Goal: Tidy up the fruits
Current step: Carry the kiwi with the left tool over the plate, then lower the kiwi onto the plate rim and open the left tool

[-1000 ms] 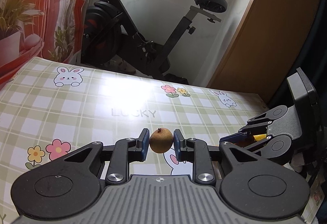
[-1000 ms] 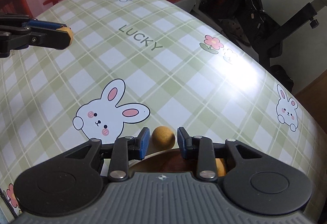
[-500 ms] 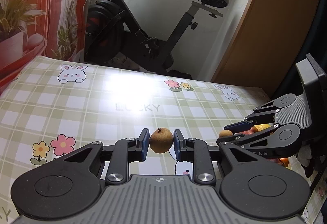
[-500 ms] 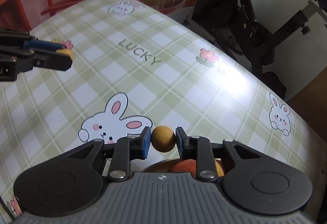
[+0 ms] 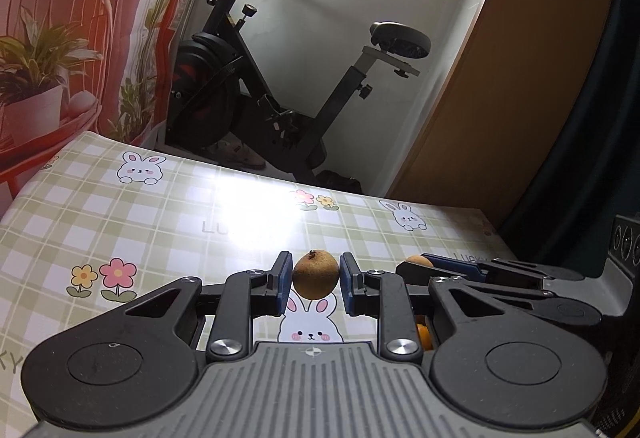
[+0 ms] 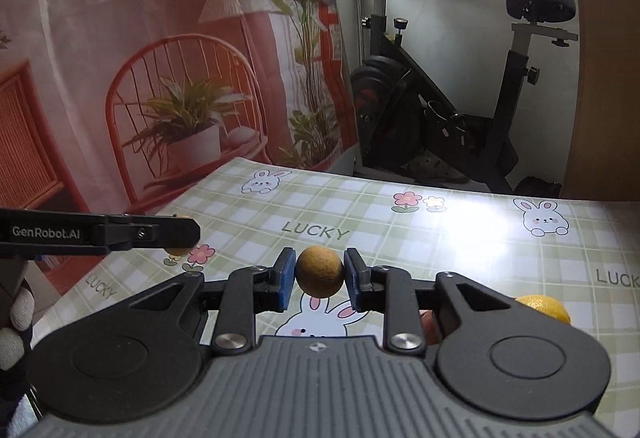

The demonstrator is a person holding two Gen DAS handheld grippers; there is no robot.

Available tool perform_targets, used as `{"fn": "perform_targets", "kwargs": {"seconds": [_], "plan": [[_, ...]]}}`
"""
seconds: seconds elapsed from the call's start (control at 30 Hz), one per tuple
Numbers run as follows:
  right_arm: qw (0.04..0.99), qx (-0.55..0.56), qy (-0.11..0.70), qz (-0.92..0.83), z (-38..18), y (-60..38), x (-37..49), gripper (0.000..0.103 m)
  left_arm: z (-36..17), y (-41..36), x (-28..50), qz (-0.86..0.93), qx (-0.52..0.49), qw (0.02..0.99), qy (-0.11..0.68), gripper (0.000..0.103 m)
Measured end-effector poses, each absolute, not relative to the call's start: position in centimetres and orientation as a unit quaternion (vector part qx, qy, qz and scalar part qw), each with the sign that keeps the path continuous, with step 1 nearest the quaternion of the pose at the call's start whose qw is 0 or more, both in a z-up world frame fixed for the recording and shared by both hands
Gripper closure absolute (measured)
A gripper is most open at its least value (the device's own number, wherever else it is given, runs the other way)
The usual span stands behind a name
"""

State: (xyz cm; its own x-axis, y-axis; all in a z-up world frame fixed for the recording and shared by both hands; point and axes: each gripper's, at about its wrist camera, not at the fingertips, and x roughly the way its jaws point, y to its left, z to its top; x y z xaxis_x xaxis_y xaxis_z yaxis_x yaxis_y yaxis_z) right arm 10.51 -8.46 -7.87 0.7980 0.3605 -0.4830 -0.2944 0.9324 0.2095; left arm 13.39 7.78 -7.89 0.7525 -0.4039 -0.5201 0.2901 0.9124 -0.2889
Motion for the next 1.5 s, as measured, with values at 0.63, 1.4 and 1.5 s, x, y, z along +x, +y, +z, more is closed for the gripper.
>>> {"fn": "perform_targets", "kwargs": {"seconds": [0.63,1.4,1.5], "plan": [[0.968,0.066,0.181,0.163,-6.7,-8.9,2.3,0.075,-6.7,5.5,8.6,-0.177,-0.087,0.941,0.276,0.076],[0.962,0.054,0.243,0.114,-14.6,-15.5,-2.4,0.075,-14.5,-1.4,11.5,-0.252,-0.087,0.877,0.399,0.076],[0.958,0.05,0.255,0.117,-15.4,-15.2,-2.4,0.075,-15.2,-1.8,11.7,-0.249,-0.082,0.875,0.408,0.076]]}}
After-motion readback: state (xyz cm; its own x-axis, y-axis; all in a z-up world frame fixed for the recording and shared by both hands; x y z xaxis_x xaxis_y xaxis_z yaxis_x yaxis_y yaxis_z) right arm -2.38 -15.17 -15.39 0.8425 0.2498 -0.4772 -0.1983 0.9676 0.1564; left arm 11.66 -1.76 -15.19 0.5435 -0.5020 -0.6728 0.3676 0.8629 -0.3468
